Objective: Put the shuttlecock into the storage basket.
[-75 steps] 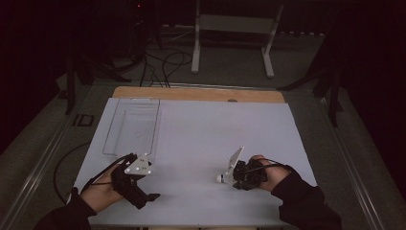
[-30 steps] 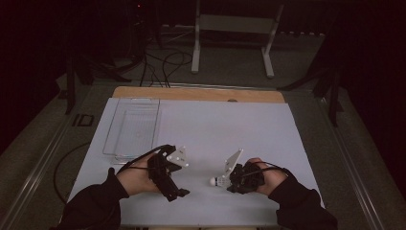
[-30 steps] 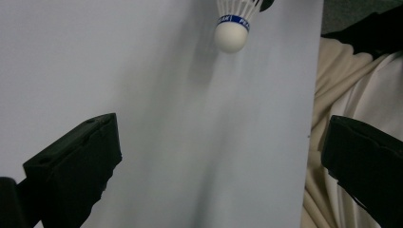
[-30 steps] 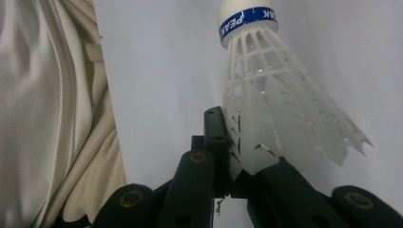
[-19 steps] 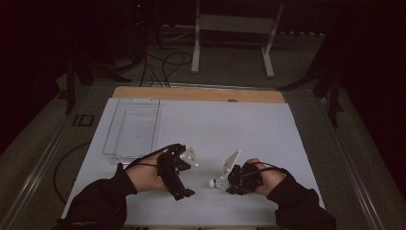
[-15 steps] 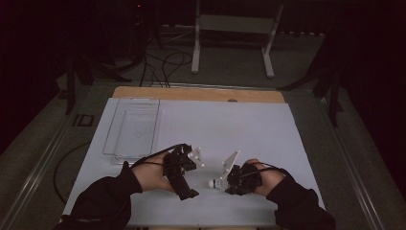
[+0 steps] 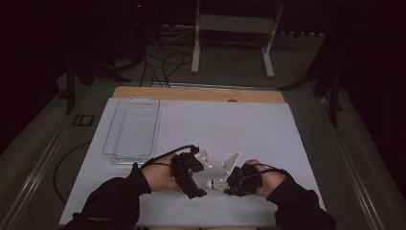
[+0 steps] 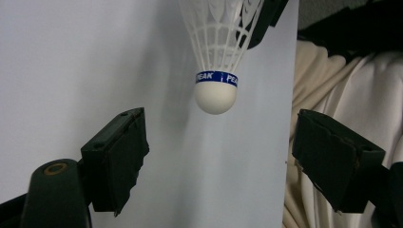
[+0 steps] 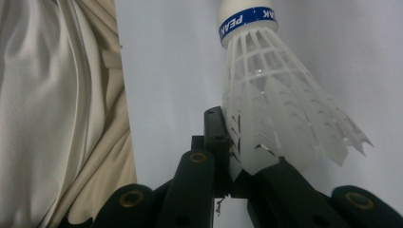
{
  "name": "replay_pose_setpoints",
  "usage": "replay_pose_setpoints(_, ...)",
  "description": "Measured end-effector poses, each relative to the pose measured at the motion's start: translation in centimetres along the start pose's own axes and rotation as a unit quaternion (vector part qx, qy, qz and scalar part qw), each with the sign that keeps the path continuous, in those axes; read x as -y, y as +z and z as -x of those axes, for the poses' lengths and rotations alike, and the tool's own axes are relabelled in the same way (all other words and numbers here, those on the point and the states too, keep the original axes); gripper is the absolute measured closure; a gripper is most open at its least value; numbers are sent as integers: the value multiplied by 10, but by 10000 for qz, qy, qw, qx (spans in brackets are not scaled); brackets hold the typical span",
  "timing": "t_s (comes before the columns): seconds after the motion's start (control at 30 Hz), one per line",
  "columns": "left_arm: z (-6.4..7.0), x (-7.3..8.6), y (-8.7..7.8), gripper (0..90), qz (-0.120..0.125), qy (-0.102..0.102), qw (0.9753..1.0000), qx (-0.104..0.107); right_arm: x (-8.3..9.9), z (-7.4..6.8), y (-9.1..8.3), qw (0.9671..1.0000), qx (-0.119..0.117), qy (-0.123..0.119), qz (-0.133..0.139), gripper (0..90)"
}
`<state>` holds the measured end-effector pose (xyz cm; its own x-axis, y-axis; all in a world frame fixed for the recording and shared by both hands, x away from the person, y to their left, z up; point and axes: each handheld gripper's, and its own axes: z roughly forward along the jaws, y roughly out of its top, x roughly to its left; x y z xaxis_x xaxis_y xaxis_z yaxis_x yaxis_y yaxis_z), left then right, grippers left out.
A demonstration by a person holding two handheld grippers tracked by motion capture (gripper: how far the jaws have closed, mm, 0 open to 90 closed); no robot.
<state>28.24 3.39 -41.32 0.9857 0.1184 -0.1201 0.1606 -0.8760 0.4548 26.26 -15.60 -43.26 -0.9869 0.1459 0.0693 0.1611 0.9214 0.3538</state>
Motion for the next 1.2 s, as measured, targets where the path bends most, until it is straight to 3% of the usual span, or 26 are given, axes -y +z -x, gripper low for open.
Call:
replay_pose_setpoints(0.1,2,-2,4,218,4,8,10000,-25,-2,-2,-1,10000,13,-15,38,900)
replay_pose_setpoints(0.37,2,-3,7,392,-52,41,10000,-30,-4,-7,-4,9998,-13,-75,170,900)
replay_pose_setpoints(0.6,0,-4,8,447,-12,6,10000,81,-6,-10,-6,9994,21,-213,286,900)
replay_pose_setpoints(0.63,0,-4,8,486,-5,30,10000,95,-7,-11,-7,9993,19,-229,290,900)
replay_pose_setpoints(1.0,0,-6,12,592,6,80,9997,244,-7,-12,-8,9992,24,-188,350,900)
replay_pose_setpoints(1.03,0,-6,12,636,-6,79,9996,261,-7,-12,-7,9992,61,-202,354,900)
replay_pose_setpoints(1.2,-1,-7,13,656,-31,77,9995,293,-6,-10,-7,9991,68,-183,369,900)
